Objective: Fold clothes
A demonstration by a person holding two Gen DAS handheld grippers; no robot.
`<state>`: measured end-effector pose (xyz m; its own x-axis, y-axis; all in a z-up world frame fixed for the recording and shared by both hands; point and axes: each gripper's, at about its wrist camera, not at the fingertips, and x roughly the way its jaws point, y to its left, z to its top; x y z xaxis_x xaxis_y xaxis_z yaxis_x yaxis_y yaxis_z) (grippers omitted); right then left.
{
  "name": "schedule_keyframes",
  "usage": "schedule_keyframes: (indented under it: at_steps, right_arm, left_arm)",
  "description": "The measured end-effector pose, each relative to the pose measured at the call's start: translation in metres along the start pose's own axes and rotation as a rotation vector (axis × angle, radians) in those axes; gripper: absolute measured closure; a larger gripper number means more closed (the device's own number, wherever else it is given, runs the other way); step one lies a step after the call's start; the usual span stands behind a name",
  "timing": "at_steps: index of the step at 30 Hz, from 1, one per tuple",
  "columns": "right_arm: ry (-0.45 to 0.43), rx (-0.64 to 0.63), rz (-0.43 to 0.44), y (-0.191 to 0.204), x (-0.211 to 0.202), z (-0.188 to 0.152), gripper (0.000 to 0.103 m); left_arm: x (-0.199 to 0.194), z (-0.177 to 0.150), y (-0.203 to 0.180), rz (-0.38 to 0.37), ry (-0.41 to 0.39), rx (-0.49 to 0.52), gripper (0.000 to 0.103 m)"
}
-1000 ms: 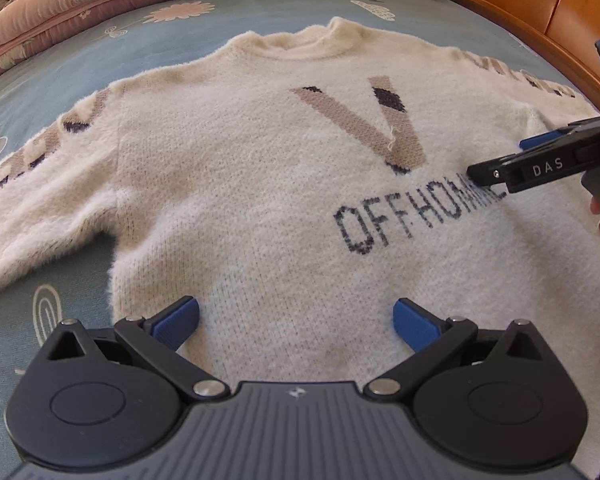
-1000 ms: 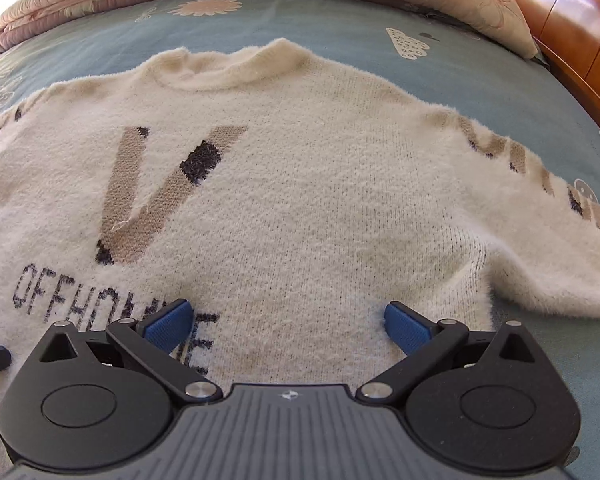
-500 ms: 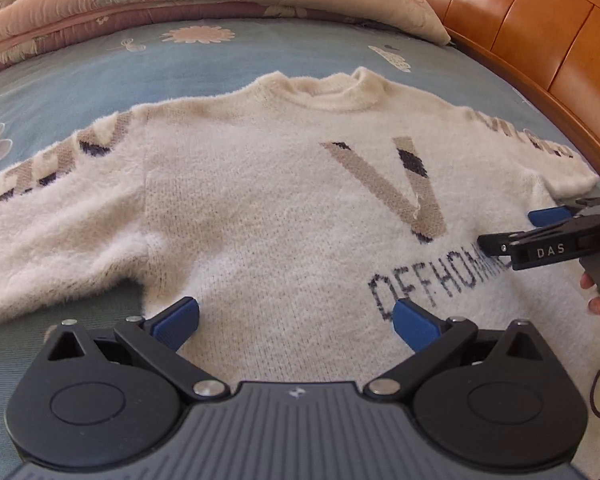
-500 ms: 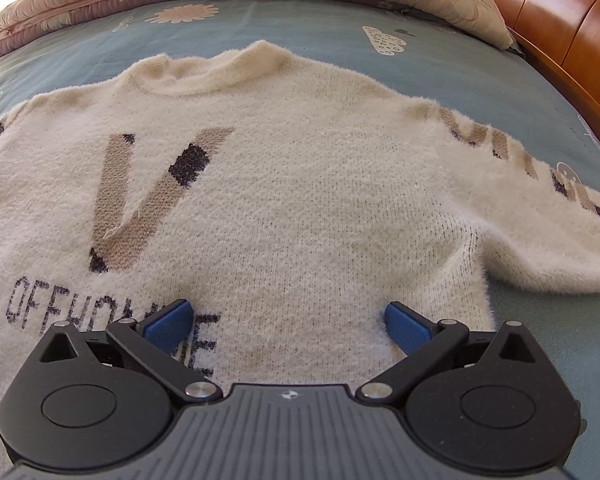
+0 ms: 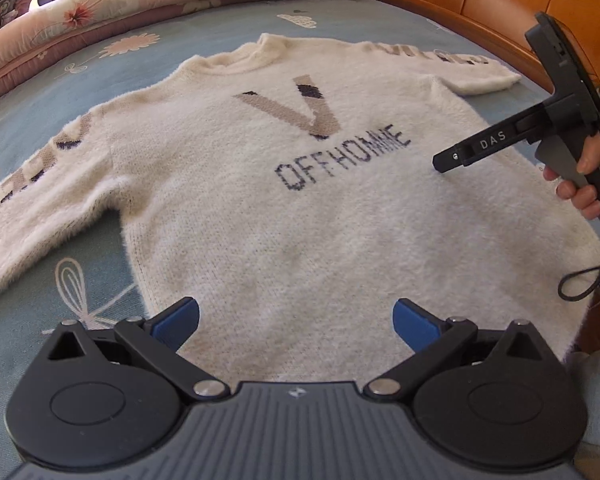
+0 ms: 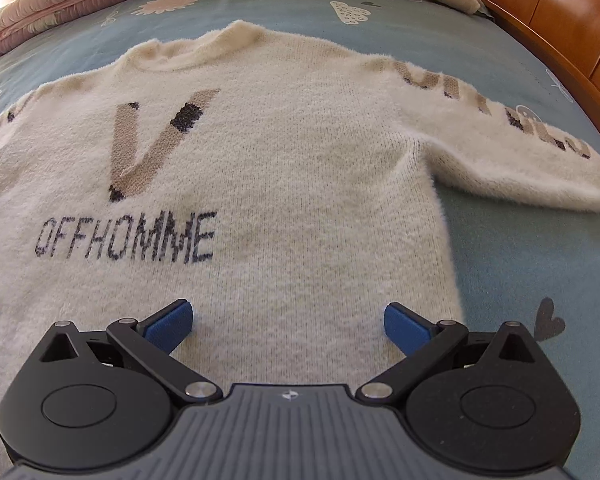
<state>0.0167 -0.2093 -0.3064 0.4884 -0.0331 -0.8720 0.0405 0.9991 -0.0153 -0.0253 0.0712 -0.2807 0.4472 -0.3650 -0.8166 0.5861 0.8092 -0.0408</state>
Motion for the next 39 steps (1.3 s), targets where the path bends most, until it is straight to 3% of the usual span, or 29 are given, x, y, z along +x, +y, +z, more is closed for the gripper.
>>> schedule_keyframes:
  at_steps: [4,9,12,17,22,29,36,39]
  right_arm:
    - [-0.035,0.029,-0.035,0.009,-0.015,-0.013,0.0]
    - [-0.124,0.097,-0.031,0.025,-0.022,-0.009,0.0]
    - [-0.141,0.126,-0.025,0.036,-0.016,-0.014,0.0]
    - [-0.162,0.079,-0.043,0.053,-0.005,-0.039,0.0]
    - [-0.221,0.055,-0.05,0.056,-0.005,-0.054,0.0]
    - [-0.256,0.048,-0.077,0.064,0.001,-0.055,0.0]
    - [-0.39,0.058,-0.081,0.065,-0.001,-0.078,0.0]
    - [-0.394,0.065,-0.071,0.063,-0.001,-0.078,0.0]
  left_arm:
    - [0.014,0.012,0.004,-0.011,-0.033,-0.005,0.001]
    - [0.049,0.023,0.032,-0.025,0.011,-0.129,0.001]
    - [0.048,0.012,0.032,-0.021,-0.048,-0.138,0.001]
    - [0.038,-0.013,0.008,0.074,-0.091,-0.062,0.001]
    - [0.028,-0.035,-0.016,0.193,-0.127,-0.11,0.001]
    - [0.04,-0.009,-0.007,0.2,-0.01,-0.202,0.0]
    - [0.04,-0.021,-0.017,0.239,-0.076,-0.199,0.0]
    - [0.039,-0.024,-0.021,0.263,-0.101,-0.216,0.0]
